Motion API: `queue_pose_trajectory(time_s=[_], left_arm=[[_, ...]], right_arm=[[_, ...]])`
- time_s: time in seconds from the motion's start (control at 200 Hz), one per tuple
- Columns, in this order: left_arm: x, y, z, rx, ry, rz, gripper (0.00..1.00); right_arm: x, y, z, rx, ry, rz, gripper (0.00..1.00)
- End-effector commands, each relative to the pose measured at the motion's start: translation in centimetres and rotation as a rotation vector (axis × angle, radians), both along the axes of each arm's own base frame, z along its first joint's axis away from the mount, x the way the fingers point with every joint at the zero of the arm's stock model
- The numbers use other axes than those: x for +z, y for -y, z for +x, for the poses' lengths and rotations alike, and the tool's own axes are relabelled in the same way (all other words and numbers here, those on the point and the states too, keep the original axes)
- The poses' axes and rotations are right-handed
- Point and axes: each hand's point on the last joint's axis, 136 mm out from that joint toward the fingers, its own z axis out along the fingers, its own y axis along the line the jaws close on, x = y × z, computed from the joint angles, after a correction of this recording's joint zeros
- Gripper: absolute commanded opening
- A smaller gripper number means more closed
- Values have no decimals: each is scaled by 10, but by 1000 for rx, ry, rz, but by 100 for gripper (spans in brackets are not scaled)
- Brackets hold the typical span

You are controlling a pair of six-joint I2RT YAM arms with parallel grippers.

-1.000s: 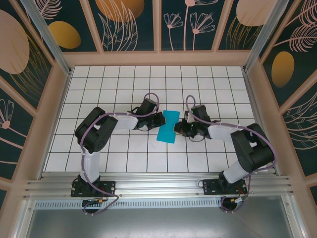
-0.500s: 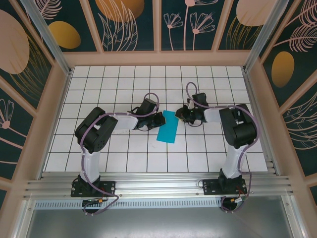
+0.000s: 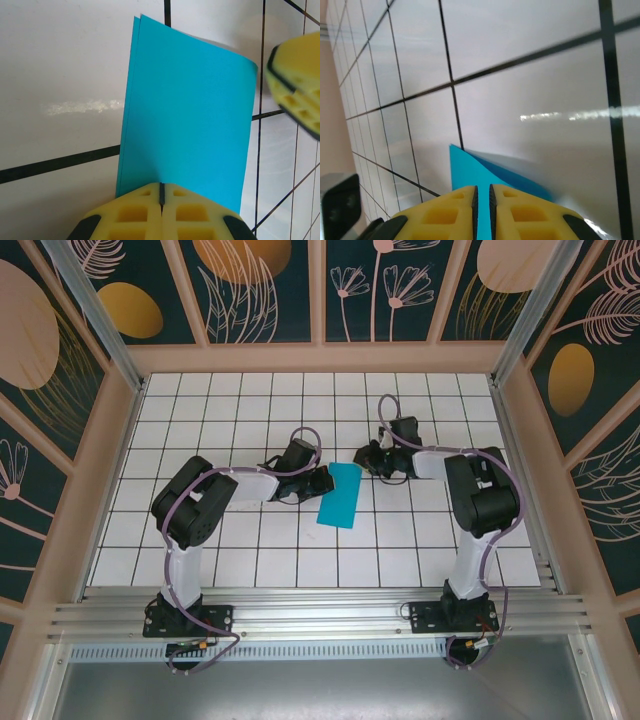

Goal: Fold a paper plane with a square sheet of paper (pick it up from the middle)

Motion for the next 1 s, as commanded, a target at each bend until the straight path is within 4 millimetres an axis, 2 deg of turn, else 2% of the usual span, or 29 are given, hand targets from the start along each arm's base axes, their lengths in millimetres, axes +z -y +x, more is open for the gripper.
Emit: queue_pose_trajectory(time_s=[0.0, 0.265, 0.33, 0.41, 0.53, 0.641, 0.776, 0.801, 0.906, 0.996], left_arm=[[-37, -25, -20, 15, -91, 143, 0], [-32, -23, -18, 14, -83, 131, 0], [-28, -22, -17, 12, -75, 125, 0], [-17, -20, -15, 16, -56, 105, 6], [13, -16, -9, 26, 0, 57, 24], [43, -19, -6, 54, 59, 19, 39], [60, -29, -7, 97, 94, 10, 48], [50, -34, -14, 97, 75, 22, 49], [42, -38, -19, 95, 48, 13, 53], [38, -35, -21, 89, 29, -16, 55]], right_arm=[[-11, 1, 2, 14, -20, 4, 17], [-36, 9, -5, -5, -68, -40, 17], [-36, 10, -5, -2, -66, -52, 17], [-24, 7, 0, 19, -38, -44, 18], [4, 2, 6, 63, 27, -38, 20], [28, 11, 5, 55, 82, -90, 25], [40, 23, -14, 16, 102, -117, 33], [41, 23, -19, 11, 101, -108, 35], [36, 24, -44, -9, 79, -82, 39], [30, 15, -65, 17, 55, -53, 40]])
